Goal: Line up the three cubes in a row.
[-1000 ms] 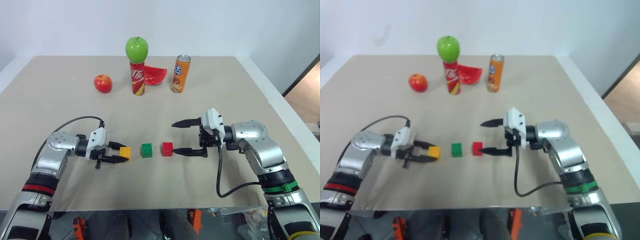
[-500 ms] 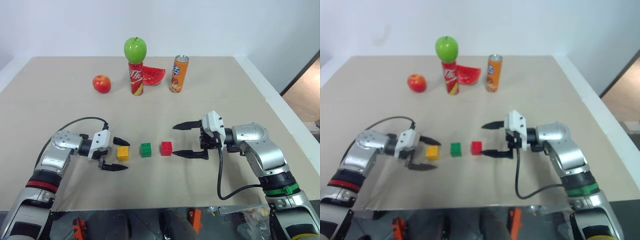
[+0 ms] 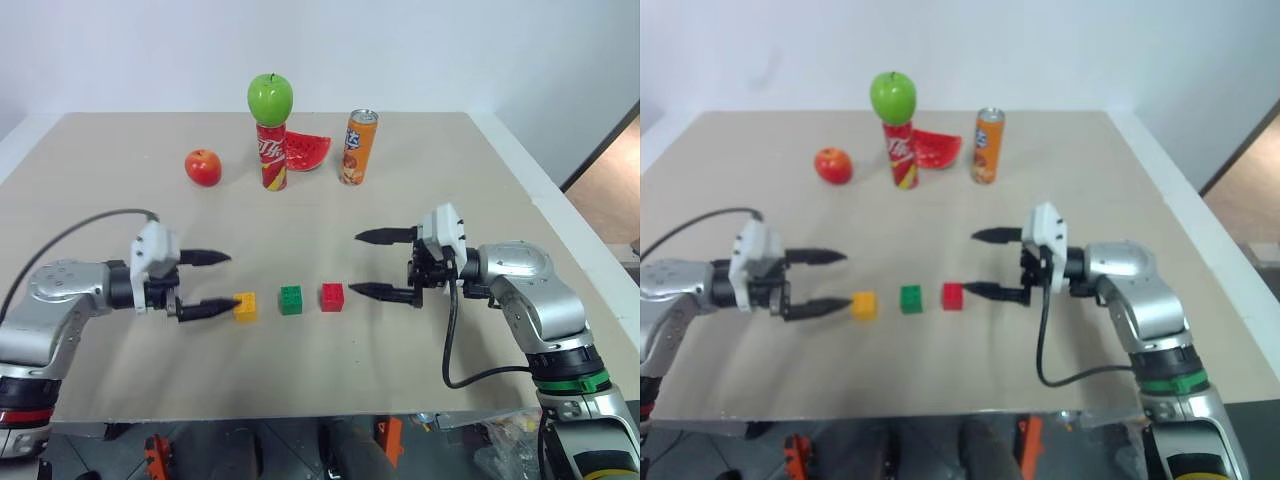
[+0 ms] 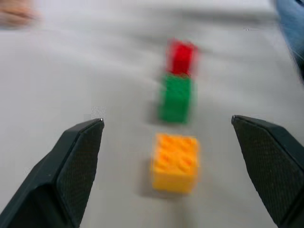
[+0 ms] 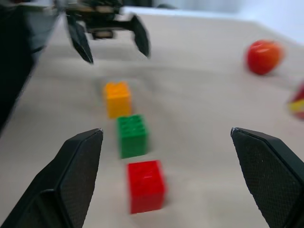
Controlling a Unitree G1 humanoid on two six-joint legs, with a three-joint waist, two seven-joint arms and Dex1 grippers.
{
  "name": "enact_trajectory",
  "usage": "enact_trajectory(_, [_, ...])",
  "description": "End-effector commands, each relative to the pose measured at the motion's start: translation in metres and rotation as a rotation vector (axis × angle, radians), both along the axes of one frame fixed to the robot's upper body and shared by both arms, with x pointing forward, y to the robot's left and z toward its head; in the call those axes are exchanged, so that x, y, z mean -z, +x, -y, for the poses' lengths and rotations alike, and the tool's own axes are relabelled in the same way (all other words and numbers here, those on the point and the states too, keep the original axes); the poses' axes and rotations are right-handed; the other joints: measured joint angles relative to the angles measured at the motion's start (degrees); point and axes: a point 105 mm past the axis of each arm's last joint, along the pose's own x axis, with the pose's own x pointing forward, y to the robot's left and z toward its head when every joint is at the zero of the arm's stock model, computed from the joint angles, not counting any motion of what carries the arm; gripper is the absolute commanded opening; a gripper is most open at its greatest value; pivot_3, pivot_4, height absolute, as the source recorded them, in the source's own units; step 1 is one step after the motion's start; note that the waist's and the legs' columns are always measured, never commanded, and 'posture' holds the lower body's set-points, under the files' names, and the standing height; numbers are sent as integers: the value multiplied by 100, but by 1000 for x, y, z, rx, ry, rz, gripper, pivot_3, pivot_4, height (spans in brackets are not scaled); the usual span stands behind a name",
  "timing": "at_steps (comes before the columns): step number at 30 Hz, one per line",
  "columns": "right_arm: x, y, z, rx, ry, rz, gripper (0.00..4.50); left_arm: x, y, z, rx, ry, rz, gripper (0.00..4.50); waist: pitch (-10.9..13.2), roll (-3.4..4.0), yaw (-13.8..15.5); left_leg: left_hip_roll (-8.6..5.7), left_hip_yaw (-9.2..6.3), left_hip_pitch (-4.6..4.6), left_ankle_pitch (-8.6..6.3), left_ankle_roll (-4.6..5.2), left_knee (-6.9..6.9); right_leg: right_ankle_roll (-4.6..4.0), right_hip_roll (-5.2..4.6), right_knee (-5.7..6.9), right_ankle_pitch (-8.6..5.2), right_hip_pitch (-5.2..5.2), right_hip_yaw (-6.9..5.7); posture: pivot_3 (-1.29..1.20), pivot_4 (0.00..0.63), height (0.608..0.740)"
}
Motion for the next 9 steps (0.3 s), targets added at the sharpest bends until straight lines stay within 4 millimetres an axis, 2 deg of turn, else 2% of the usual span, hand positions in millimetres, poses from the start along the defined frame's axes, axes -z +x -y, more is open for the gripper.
enact_trajectory(1, [-10, 18, 16, 150, 35, 92, 4500, -21, 18, -20, -284, -113, 102, 4467, 0, 0, 1, -1, -1, 3, 1, 0, 0, 1, 1, 0, 1, 3, 0, 0, 150, 740])
enact_trajectory(4, [-7, 24, 21, 202, 44, 99, 4500, -17, 29, -30, -454, -135, 125, 4467, 0, -1, 3, -2, 1, 10, 2, 0, 3, 3, 0, 0, 6, 10, 2, 0, 150, 740])
enact_trajectory(9, [1, 23, 19, 195, 43, 79, 4500, -3, 34, -29, -513, -66, 158, 4467, -1, -1, 3, -3, 6, 7, 2, -1, -3, 2, 0, -2, 6, 5, 8, 0, 150, 740])
